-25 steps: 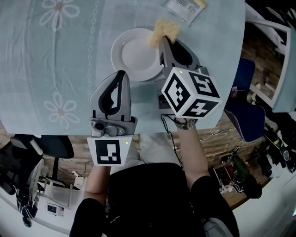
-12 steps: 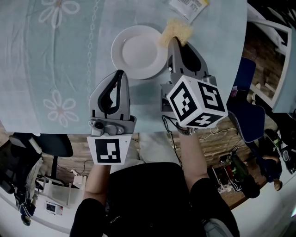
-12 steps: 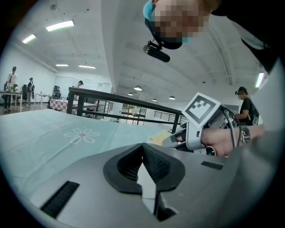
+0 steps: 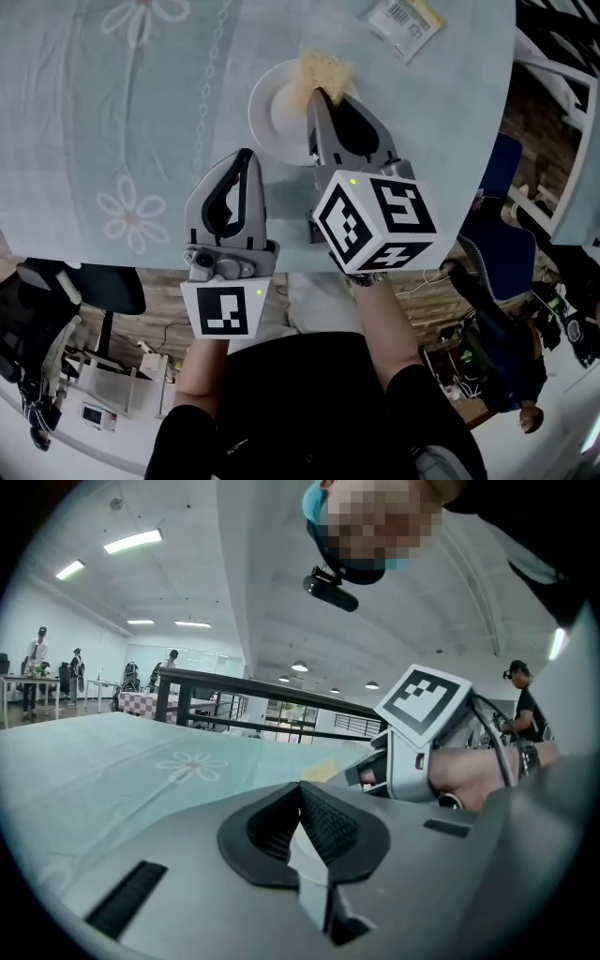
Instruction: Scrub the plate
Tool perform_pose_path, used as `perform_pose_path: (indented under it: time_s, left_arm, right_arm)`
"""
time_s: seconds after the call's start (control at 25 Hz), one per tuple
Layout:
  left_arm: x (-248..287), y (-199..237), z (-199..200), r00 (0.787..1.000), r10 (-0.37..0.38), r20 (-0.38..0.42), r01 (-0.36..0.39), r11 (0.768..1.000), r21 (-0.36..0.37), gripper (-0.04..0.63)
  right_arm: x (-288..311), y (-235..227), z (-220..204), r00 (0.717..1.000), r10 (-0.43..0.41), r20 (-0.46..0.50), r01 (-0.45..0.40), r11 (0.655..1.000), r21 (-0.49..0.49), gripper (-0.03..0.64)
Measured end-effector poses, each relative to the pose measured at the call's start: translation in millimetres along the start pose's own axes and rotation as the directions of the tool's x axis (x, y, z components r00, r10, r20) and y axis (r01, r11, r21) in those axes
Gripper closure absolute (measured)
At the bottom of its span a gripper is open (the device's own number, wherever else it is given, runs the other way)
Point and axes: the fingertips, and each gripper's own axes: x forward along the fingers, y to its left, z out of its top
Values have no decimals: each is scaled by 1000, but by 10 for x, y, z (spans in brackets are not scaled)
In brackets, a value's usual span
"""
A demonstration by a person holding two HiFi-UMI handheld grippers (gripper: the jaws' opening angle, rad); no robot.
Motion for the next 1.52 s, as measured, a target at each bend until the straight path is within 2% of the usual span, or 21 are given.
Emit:
perform_pose_path:
  time_s: [0.6,0.96,1.52]
  left_arm:
    - [-181,228,-62,998,61,-4,-61,998,-25,583]
    - [-142,163,-65,999,41,-3,-41,998,-37,583]
    - [-33,-21,-125,1000,-1,-16,0,1000,-27,583]
  right_arm:
    - [192,485,-241,993,93,-70,-92,996,15,565]
    - [203,361,-321,994,44,-104,-44,999,2,565]
    - [70,-30,-331,994,-46,-101,45,999,-15,565]
